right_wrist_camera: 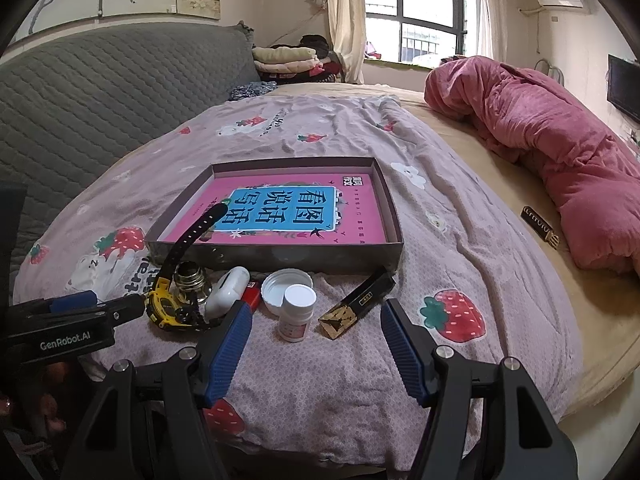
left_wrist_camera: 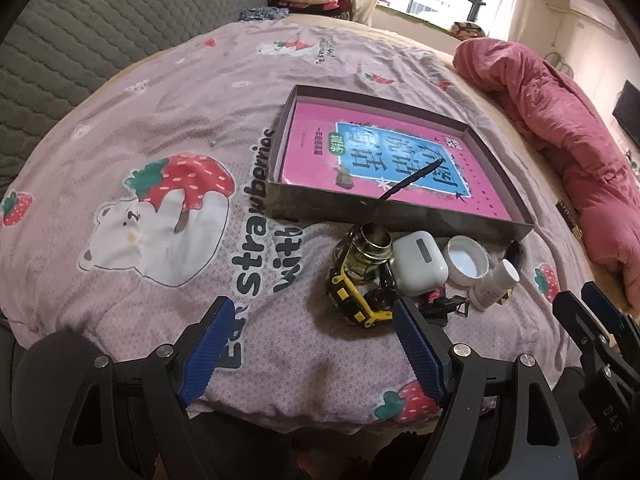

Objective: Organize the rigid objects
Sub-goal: 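Move left tool toward the yellow watch while right tool approaches the white pill bottle, then close left tool on the yellow watch while right tool grasps the white pill bottle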

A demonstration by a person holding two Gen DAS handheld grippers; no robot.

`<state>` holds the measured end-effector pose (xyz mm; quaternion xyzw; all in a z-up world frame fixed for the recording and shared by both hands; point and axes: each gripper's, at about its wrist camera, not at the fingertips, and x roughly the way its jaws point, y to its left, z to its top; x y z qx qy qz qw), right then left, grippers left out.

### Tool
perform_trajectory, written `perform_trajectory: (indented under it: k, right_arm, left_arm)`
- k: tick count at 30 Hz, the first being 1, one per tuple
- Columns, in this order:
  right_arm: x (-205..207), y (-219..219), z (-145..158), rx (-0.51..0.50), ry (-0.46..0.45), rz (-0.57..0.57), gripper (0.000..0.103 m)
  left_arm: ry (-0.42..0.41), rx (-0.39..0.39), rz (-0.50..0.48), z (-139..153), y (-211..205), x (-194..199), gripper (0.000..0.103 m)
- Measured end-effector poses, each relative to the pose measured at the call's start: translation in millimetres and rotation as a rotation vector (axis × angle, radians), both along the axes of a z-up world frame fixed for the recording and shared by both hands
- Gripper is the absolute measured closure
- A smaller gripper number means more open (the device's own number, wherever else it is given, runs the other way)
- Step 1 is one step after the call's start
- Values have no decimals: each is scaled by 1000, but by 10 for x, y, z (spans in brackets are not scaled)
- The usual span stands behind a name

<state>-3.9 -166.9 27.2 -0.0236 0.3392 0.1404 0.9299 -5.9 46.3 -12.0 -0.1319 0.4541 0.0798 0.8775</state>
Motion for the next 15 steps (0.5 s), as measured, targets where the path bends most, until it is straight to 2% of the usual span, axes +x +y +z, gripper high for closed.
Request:
perform_trajectory:
  k: [4,10,15]
  right_arm:
    - [15,2,-17,-4,3,3,37]
    - [49,20,-76,-31,2,9,37]
    - [85,40,-117,-46,-8,12,37]
  left_arm:
    - [29,-21,0,-82,-2,45,21]
    - [62,-119,34,-217,84,123,21]
    - [59,-168,58,-252,130,139,24]
